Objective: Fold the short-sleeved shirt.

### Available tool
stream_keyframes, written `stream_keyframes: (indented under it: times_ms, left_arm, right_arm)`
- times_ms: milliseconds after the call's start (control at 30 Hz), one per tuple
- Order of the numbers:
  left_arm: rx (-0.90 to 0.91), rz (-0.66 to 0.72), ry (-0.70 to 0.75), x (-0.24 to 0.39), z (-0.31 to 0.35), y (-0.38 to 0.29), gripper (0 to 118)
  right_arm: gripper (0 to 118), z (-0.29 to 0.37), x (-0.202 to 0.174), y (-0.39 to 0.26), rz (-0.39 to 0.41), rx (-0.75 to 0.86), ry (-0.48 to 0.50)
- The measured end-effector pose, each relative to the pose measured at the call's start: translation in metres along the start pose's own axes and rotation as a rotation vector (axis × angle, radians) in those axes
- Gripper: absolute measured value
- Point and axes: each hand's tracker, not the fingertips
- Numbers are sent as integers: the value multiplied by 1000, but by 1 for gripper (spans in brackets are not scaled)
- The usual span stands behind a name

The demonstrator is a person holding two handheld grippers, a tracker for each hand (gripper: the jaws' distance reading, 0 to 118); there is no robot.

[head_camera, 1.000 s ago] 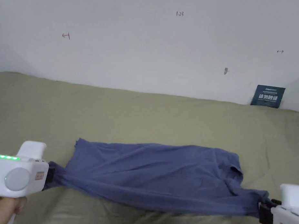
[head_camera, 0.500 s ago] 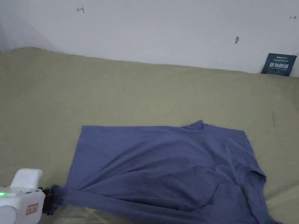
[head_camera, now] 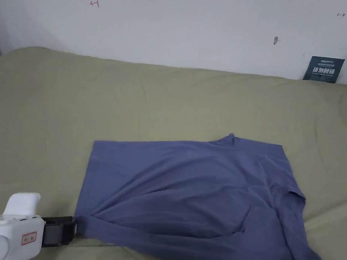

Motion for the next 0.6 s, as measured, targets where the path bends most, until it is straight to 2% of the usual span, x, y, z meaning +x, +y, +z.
stream_keyframes:
  times_ms: [133,167,233,267,300,367,600]
  left_arm:
    - [10,50,1,4,25,-5,117]
    - [28,69,2,5,34,-7,109]
    - [100,52,1,10,52,-11,57]
    - [121,30,39,13,60,-14,22]
    - [134,20,40,14,64,-17,0]
    - [139,30,37,14,72,-27,0]
    - [70,-18,64,8,55,-39,0]
  right_arm:
    - [114,7,-5,1,3,24,-30]
    - [110,10,-6,2,-10,29,-27]
    - [65,18,-8,1,-30,53,-22]
    - [33,23,-10,-1,-25,69,-23]
    - [4,25,-12,-1,-22,77,-31]
    - [4,30,-15,-2,-8,116,-53]
    - [4,28,-10,4,-14,107,-34]
